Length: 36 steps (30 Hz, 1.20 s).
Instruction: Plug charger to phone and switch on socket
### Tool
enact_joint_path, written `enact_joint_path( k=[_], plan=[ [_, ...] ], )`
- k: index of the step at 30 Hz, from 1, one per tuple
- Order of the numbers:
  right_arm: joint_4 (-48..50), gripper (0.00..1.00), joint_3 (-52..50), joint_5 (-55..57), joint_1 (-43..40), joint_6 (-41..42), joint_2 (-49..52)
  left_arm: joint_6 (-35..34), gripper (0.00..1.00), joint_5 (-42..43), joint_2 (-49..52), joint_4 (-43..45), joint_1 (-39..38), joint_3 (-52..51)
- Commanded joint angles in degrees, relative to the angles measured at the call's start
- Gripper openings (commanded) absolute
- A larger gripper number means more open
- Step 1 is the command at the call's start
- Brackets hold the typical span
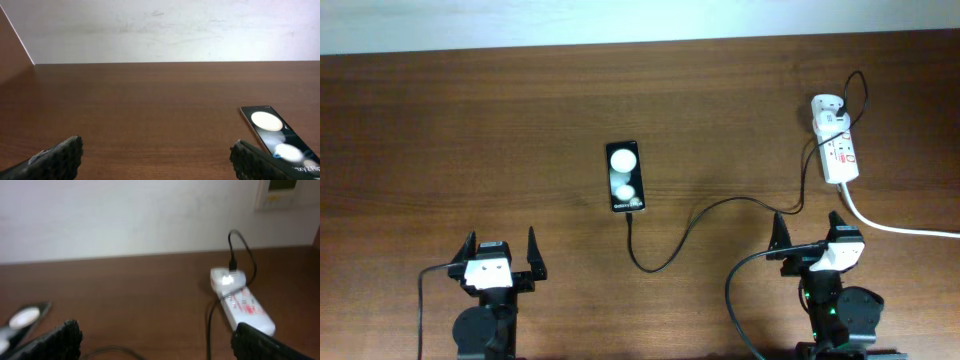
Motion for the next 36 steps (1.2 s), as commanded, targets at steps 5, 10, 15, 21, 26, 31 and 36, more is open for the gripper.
enact_joint_path(
  k=[5,10,15,21,26,31,36],
  plan=[
    [-0.6,0.99,-0.3,1.5,0.5,-5.0,-1.2,0.9,0.99,0.4,-0.3,-0.1,0.3,-0.2],
    [-0.5,0.99,-0.3,-0.5,0.5,-8.1,-1.2,0.9,0.99,0.4,-0.3,-0.1,0.3,-0.2],
    [-0.2,0.99,-0.3,-2.8,0.5,-11.2,-1.2,0.9,0.99,0.4,-0.3,-0.1,0.3,-0.2],
    [-0.2,0.99,-0.3,-2.3,0.5,-10.9,-1.1,0.9,0.99,0.4,-0.3,-0.1,0.3,-0.2],
    [-0.2,0.99,-0.3,-2.3,0.5,-10.9,-1.1,0.9,0.99,0.4,-0.3,-0.1,0.3,-0.2],
    [-0.2,0.99,-0.3,-2.3,0.5,-10.9,-1.1,0.9,0.99,0.4,-0.3,-0.1,0.3,-0.2],
    [-0.2,0.99,-0.3,-2.3,0.5,-10.9,-1.1,0.9,0.99,0.4,-0.3,-0.1,0.3,-0.2]
  ],
)
